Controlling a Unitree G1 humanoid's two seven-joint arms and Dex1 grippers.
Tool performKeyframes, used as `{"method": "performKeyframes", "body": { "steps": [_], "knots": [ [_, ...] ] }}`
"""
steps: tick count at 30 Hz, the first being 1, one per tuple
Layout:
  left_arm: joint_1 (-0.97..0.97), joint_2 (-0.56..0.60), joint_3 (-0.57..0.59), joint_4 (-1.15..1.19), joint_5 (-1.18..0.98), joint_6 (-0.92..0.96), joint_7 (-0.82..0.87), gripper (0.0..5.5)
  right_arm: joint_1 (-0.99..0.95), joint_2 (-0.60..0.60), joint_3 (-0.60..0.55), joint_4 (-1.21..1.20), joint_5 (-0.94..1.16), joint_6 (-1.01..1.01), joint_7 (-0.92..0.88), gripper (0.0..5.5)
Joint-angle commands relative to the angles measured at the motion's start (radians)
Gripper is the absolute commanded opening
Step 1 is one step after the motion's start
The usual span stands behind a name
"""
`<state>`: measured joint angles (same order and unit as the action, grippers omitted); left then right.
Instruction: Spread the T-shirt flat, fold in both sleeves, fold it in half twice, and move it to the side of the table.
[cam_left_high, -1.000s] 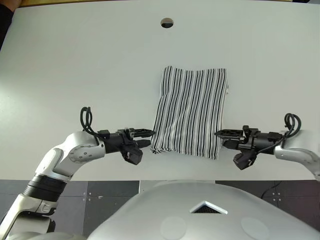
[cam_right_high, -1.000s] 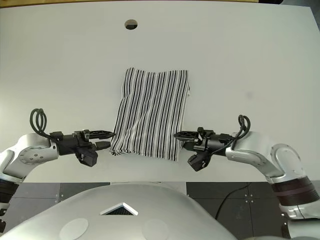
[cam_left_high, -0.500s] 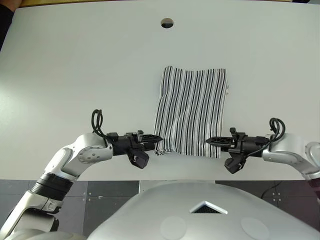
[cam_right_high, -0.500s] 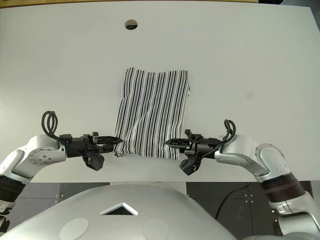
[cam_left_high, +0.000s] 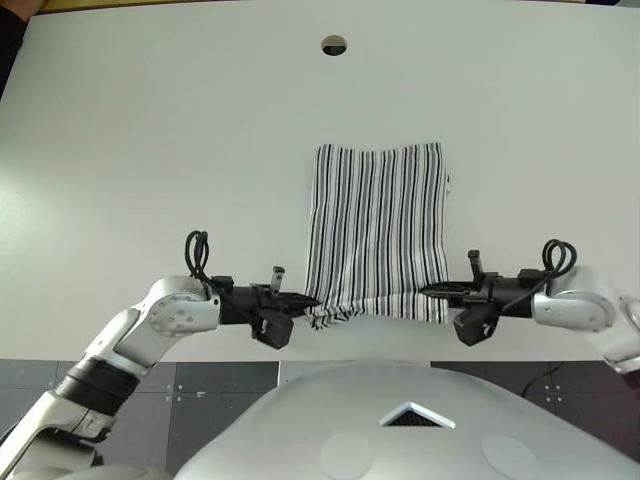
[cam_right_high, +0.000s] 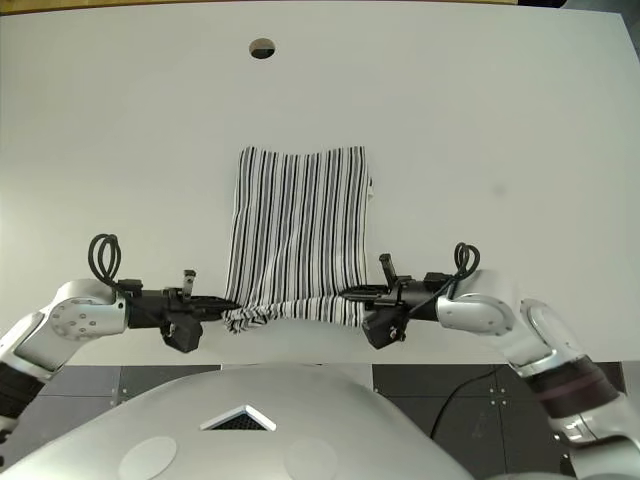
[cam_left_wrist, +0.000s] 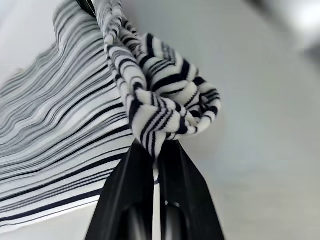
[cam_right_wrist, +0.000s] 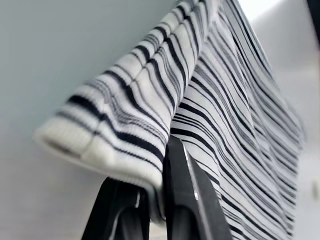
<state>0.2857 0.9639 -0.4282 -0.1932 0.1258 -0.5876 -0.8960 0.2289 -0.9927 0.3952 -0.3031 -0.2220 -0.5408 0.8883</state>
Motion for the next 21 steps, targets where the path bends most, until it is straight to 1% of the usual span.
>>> {"method": "performKeyframes", "body": {
  "steps": [1,4,6,9,12,14,17,21],
  "knots": [
    [0.027,0.027,0.026,-0.076,-0.076,0.125,-0.042,0.1,0.028,-0.068,-0.028,-0.105,0.191,0.171,0.112,0.16],
    [0.008,-0.024,0.059,-0.134,-0.11,0.212,-0.003,0.1,0.025,-0.055,-0.054,-0.124,0.234,0.243,0.12,0.16],
    [-0.024,-0.073,0.096,-0.15,-0.114,0.283,0.043,0.1,0.005,-0.022,-0.08,-0.145,0.273,0.295,0.103,0.16],
    [-0.054,-0.117,0.127,-0.181,-0.141,0.394,0.063,0.1,-0.05,0.039,-0.118,-0.156,0.322,0.384,0.067,0.16],
    [-0.098,-0.165,0.164,-0.207,-0.221,0.509,0.071,0.1,-0.108,0.085,-0.141,-0.152,0.351,0.518,0.038,0.16],
    [-0.147,-0.21,0.182,-0.211,-0.251,0.624,0.1,0.1,-0.147,0.111,-0.143,-0.134,0.356,0.594,0.031,0.16],
    [-0.198,-0.26,0.185,-0.228,-0.284,0.776,0.129,0.1,-0.213,0.159,-0.139,-0.123,0.39,0.763,0.022,0.16],
    [-0.264,-0.319,0.18,-0.211,-0.283,0.92,0.175,0.1,-0.325,0.229,-0.135,-0.091,0.458,0.992,0.015,0.16]
  ]
}}
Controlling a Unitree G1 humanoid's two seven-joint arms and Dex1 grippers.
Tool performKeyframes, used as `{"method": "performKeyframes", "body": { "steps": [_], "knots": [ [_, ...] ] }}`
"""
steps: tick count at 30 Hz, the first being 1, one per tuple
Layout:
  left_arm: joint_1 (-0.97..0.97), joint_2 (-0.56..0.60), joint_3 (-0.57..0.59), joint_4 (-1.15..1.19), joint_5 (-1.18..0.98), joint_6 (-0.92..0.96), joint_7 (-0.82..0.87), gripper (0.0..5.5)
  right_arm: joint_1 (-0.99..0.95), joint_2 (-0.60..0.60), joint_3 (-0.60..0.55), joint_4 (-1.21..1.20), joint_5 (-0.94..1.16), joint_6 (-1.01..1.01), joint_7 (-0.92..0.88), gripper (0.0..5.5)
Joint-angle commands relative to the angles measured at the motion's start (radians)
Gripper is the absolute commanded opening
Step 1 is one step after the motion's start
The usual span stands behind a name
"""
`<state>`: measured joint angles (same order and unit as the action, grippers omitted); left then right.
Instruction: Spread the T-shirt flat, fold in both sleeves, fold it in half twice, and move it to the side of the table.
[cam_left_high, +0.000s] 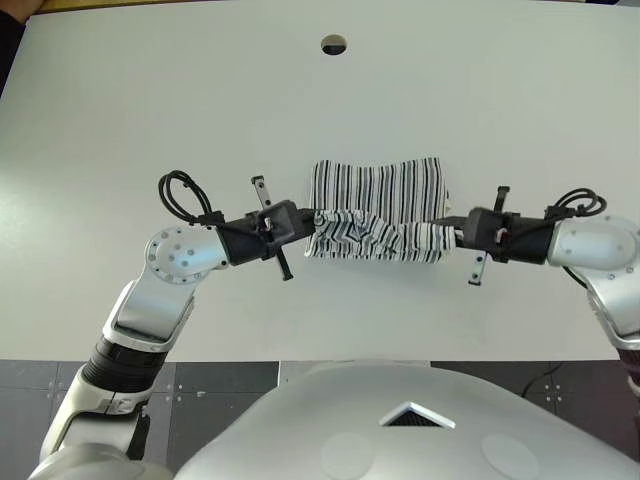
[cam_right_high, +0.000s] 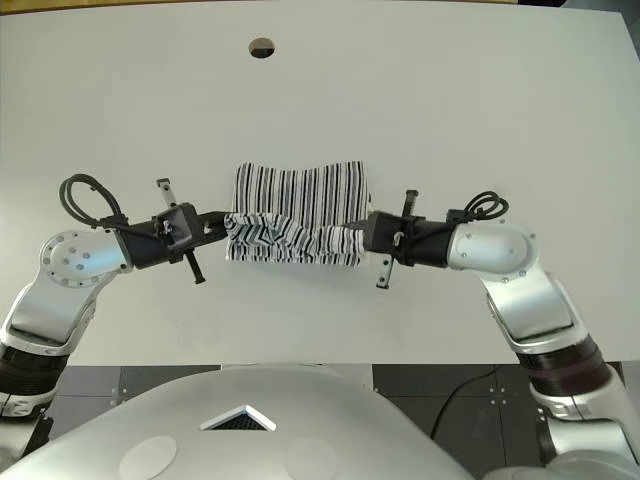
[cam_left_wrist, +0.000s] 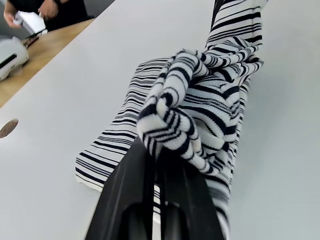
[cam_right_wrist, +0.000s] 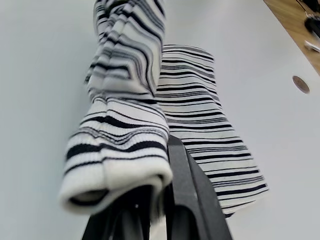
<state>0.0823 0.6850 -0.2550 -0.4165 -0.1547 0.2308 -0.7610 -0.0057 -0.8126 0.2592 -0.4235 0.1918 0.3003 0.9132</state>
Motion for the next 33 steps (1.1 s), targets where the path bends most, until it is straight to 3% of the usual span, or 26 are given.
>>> {"method": "performKeyframes", "body": {
  "steps": [1,12,18,27,33],
  "knots": [
    [-0.082,-0.058,0.005,0.032,0.008,0.129,0.056,0.1,-0.118,0.067,0.003,0.048,0.058,0.196,-0.012,0.16],
    [-0.227,-0.204,-0.05,0.262,0.11,0.177,0.152,0.1,-0.311,0.249,-0.01,0.346,0.102,0.401,-0.068,0.16],
    [-0.239,-0.26,-0.036,0.338,0.126,0.147,0.19,0.92,-0.365,0.334,-0.053,0.491,0.08,0.342,-0.151,1.42],
    [-0.267,-0.337,0.095,0.401,0.076,0.206,0.28,0.92,-0.501,0.43,-0.243,0.781,0.03,0.168,-0.406,1.42],
    [-0.273,-0.359,0.166,0.44,0.075,0.183,0.34,0.92,-0.444,0.423,-0.218,0.691,-0.033,0.01,-0.406,1.42]
  ]
}}
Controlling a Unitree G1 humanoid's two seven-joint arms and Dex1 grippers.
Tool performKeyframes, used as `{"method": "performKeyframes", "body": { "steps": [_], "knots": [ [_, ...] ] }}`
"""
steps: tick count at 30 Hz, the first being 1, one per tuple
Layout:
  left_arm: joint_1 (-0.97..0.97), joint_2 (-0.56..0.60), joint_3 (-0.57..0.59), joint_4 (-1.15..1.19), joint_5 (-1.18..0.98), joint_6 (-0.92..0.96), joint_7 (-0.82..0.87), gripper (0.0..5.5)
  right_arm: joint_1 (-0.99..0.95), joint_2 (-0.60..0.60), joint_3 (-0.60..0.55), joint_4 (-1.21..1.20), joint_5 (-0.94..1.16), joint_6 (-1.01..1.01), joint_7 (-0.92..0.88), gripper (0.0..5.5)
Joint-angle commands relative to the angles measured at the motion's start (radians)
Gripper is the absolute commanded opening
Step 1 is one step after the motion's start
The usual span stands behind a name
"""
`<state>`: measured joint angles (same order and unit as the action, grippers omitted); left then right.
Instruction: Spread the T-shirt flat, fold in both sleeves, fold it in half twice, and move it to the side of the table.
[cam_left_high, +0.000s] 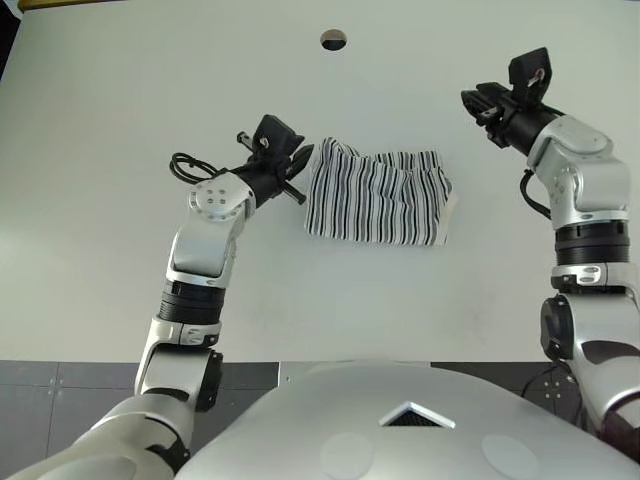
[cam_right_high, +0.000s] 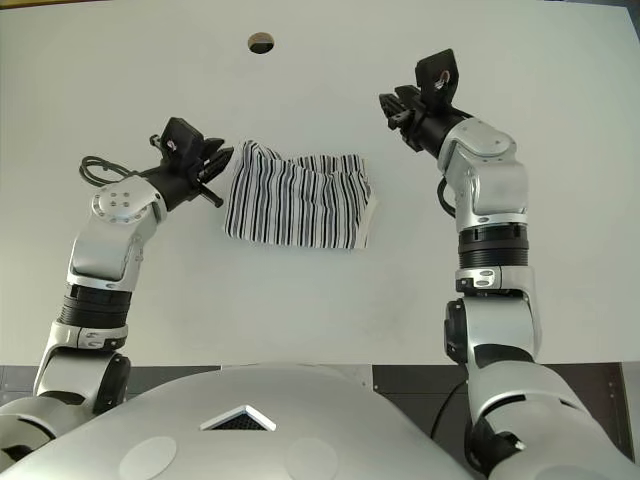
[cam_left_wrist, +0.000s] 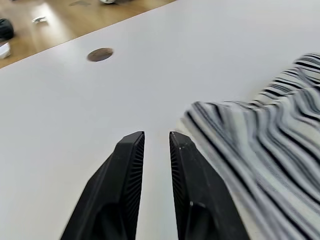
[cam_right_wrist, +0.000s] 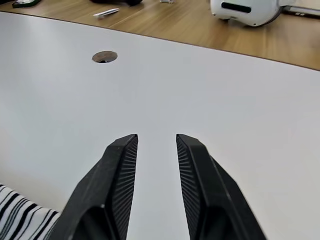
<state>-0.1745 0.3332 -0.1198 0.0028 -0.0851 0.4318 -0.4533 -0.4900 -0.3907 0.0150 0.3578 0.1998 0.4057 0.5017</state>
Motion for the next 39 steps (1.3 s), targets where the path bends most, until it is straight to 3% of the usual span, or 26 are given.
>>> {"method": "performKeyframes", "body": {
  "steps": [1,3,7,10,18,24,29,35,39],
  "knots": [
    [-0.011,-0.011,0.042,0.007,0.0,-0.052,0.034,0.96,0.073,0.0,0.042,-0.157,-0.041,-0.119,0.025,1.23],
    [0.009,-0.021,0.056,-0.051,-0.035,-0.11,0.008,0.96,0.143,-0.002,0.076,-0.294,-0.031,-0.144,0.071,0.93],
    [0.072,-0.027,0.035,-0.158,-0.057,-0.193,-0.025,0.26,0.275,-0.009,0.204,-0.478,-0.116,-0.224,0.099,0.12],
    [0.111,-0.049,0.052,-0.171,-0.038,-0.265,0.024,0.13,0.337,0.032,0.317,-0.492,-0.218,-0.283,0.054,0.1],
    [0.192,-0.093,0.126,-0.17,-0.054,-0.374,0.113,0.13,0.267,0.232,0.472,-0.184,-0.367,-0.369,-0.071,0.1],
    [0.221,-0.111,0.116,-0.182,-0.065,-0.376,0.113,0.13,0.208,0.237,0.529,0.038,-0.533,-0.377,-0.164,0.1],
    [0.231,-0.121,0.093,-0.19,-0.055,-0.378,0.108,0.13,0.22,0.133,0.484,0.034,-0.596,-0.305,-0.156,0.1],
    [0.245,-0.113,0.086,-0.193,-0.05,-0.388,0.106,0.13,0.331,-0.141,0.393,-0.125,-0.687,-0.232,-0.102,0.1],
    [0.25,-0.114,0.091,-0.217,-0.063,-0.378,0.106,0.13,0.435,-0.275,0.251,-0.263,-0.675,-0.15,-0.084,0.1]
  ]
}}
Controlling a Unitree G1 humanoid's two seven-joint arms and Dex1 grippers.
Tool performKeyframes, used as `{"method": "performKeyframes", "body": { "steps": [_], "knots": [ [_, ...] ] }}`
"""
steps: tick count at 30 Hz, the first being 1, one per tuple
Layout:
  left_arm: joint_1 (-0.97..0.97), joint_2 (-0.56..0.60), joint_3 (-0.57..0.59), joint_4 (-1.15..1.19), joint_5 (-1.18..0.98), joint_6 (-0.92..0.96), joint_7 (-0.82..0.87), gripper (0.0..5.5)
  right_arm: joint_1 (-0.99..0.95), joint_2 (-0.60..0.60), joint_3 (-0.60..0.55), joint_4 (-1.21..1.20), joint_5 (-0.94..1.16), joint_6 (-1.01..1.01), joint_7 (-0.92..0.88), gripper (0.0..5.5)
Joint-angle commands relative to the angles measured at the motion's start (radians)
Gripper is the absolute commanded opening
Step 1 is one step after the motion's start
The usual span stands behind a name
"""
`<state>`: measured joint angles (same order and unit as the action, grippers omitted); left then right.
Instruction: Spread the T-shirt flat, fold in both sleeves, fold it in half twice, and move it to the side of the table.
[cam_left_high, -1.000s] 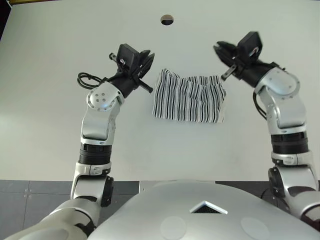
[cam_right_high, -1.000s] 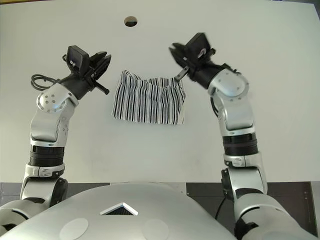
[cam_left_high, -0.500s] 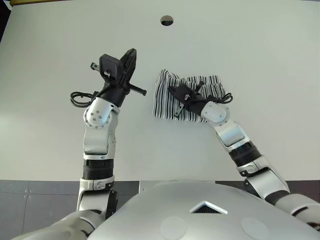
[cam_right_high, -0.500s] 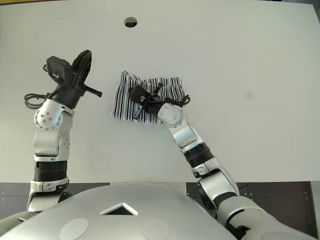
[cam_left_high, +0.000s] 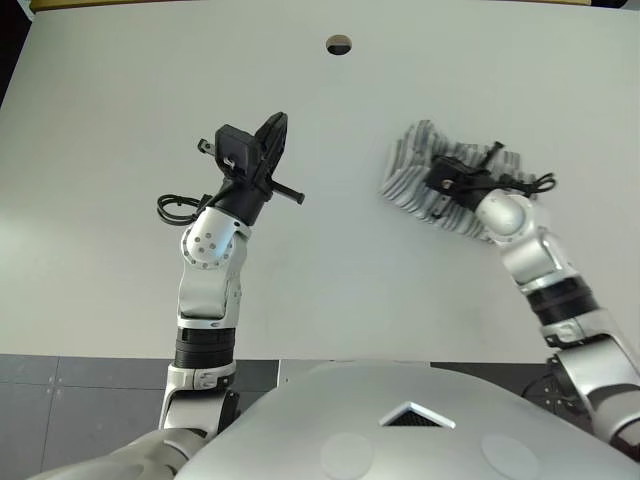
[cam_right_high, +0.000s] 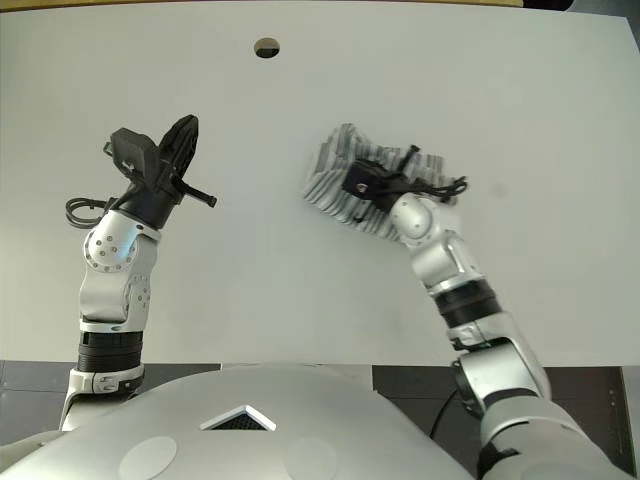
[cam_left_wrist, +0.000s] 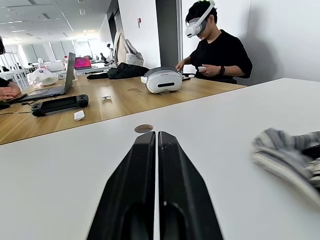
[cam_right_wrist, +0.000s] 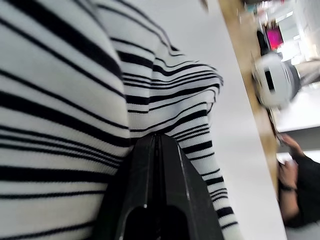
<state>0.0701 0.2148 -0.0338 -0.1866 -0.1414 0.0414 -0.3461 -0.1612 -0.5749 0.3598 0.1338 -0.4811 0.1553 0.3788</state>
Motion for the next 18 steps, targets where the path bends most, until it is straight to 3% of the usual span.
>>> {"method": "performKeyframes", "body": {
  "steps": [1,9,18],
  "knots": [
    [0.006,0.003,0.006,-0.03,-0.011,0.014,-0.002,0.13,0.121,-0.103,-0.134,-0.055,0.026,0.116,0.041,0.1],
    [0.0,0.006,0.017,-0.011,-0.023,0.008,-0.006,0.13,0.112,-0.098,-0.283,0.024,0.079,0.088,-0.058,0.1],
    [0.066,-0.005,0.101,0.014,-0.067,-0.131,-0.014,0.13,0.15,0.25,-0.397,-0.344,0.405,-0.48,-0.318,0.1]
  ]
}}
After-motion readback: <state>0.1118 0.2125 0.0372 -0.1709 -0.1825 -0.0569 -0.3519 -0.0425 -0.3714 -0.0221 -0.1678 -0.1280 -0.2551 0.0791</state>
